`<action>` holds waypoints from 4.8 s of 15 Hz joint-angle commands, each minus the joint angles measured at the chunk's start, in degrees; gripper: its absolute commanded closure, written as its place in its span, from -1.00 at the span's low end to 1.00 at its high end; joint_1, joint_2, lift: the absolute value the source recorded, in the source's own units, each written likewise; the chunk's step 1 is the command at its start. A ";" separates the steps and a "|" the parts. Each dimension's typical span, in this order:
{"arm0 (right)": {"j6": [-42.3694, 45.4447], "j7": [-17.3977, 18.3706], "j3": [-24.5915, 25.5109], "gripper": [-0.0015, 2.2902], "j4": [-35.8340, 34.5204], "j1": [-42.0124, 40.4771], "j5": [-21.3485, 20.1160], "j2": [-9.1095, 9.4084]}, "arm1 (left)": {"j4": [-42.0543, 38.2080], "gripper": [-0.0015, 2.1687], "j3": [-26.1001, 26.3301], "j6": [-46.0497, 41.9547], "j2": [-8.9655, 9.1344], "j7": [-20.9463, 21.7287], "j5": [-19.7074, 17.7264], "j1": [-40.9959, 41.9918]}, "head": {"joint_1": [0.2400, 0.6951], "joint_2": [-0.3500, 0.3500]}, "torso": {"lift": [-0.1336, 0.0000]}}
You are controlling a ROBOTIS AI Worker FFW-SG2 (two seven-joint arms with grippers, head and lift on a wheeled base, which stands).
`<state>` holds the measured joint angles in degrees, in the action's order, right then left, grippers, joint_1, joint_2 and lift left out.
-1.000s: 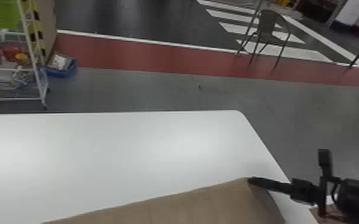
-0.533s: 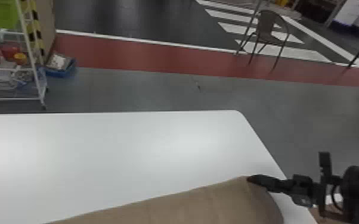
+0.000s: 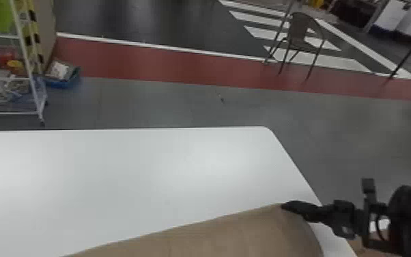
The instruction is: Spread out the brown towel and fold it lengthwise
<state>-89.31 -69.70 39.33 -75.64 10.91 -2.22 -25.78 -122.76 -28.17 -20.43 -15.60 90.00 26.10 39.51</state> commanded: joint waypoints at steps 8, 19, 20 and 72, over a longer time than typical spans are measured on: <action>-0.48 -1.23 -1.71 -0.28 -1.08 -3.53 -1.56 -2.43 | 0.15 0.15 0.31 -0.18 0.22 0.57 0.35 0.04 | 1.00 -1.00 | -0.83; -0.78 -8.43 -0.30 -0.28 -8.03 -9.59 -2.26 -6.21 | 0.50 0.15 0.31 -0.18 0.22 0.57 0.62 -0.05 | 1.00 -1.00 | -0.83; -0.78 -8.62 -0.39 -0.28 -9.96 -11.44 -3.23 -6.21 | 0.50 0.15 0.31 -0.18 0.22 0.57 0.70 0.04 | 1.00 -1.00 | -0.83; -0.78 -8.62 3.56 0.08 -22.44 -18.12 -5.86 -3.31 | -3.19 0.15 0.40 -1.05 0.48 0.57 0.35 3.03 | 1.00 -1.00 | -0.83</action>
<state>-89.96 -78.13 43.27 -98.27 -7.21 -8.15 -29.30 -126.02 -27.91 -21.42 -15.35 90.00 26.19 42.30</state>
